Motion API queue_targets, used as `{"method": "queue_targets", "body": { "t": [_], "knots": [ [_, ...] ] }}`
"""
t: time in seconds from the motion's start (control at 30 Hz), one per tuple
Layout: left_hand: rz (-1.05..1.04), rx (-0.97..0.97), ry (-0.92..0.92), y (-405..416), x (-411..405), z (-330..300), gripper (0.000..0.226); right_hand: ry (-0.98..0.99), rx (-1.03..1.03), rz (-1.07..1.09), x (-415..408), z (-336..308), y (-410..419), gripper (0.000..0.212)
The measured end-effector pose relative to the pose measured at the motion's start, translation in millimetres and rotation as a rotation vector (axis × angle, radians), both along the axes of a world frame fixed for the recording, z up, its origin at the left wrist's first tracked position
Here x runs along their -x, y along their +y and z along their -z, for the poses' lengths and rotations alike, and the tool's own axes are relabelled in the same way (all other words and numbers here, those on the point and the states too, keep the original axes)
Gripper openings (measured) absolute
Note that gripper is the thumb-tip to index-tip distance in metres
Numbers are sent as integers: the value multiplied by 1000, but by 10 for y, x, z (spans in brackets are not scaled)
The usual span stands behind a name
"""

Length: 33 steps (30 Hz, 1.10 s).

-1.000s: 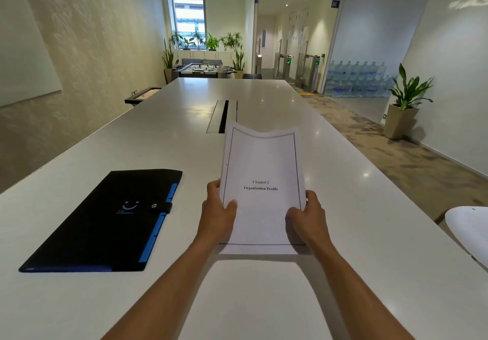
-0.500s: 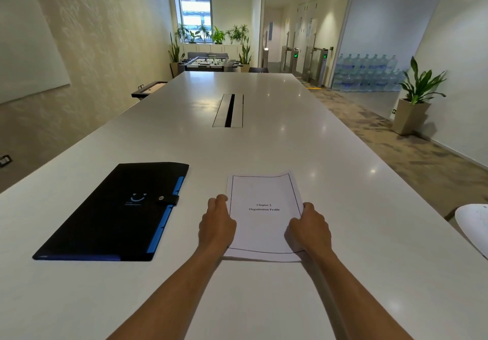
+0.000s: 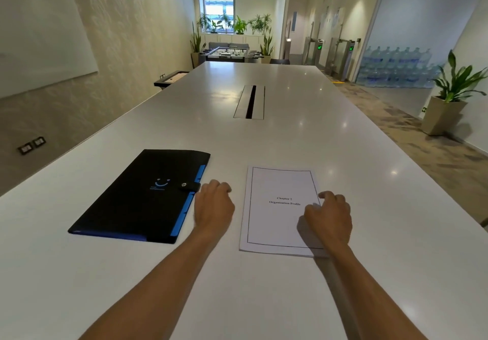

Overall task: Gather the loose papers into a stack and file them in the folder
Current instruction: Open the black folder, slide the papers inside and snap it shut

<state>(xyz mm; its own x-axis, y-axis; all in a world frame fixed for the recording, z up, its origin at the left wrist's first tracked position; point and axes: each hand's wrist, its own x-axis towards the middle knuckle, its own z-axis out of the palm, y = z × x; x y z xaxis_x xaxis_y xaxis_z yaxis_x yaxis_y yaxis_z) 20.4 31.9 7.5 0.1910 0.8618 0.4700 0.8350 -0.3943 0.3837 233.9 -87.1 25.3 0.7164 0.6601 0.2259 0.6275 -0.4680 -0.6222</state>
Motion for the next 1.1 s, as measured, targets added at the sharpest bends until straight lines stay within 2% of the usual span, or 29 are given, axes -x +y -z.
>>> {"method": "queue_targets", "body": {
  "t": [0.23, 0.33, 0.47, 0.63, 0.73, 0.87, 0.97, 1.1],
  "knots": [
    [-113, -22, 67, 430, 771, -112, 29, -15, -107, -284, 494, -91, 313, 27],
    [-209, 115, 116, 498, 1024, -38, 42, -16, -110, -415, 733, -89, 448, 26],
    [-292, 316, 182, 424, 1037, 88, 45, -4, -108, -534, 1009, -71, 616, 26],
    [-253, 395, 312, 359, 846, -30, 53, -16, -111, -623, 1229, -49, 759, 22],
    [-243, 305, 391, 297, 779, -107, 34, -32, -92, -641, 1318, -20, 836, 22],
    [-218, 170, 466, 116, 686, -24, 43, -40, -45, -632, 1392, 47, 952, 25],
    [-183, 95, 471, 131, 706, 9, 39, -55, -12, -648, 1489, 110, 1017, 26],
    [-134, -8, 389, 198, 809, 83, 20, -179, 55, -622, 1642, 178, 1094, 23]
  ]
}}
